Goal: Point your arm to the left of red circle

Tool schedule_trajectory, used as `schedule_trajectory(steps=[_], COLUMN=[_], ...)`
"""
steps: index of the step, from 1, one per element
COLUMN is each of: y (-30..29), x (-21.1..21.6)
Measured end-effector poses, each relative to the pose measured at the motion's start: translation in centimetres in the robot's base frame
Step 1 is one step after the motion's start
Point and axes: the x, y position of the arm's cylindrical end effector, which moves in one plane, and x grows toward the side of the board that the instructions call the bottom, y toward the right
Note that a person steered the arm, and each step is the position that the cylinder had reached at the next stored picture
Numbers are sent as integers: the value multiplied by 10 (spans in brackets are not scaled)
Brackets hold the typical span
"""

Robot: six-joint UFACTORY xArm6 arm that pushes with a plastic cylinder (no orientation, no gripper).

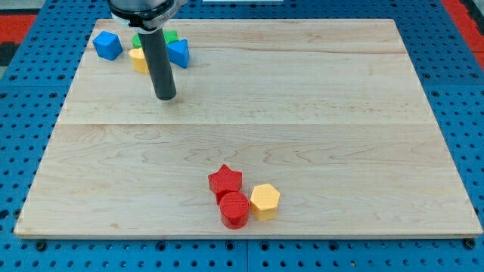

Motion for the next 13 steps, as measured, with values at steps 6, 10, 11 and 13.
schedule_trajectory(steps=[6, 10, 11, 13], y=[195, 257, 257, 264], x=[84, 172, 176, 176])
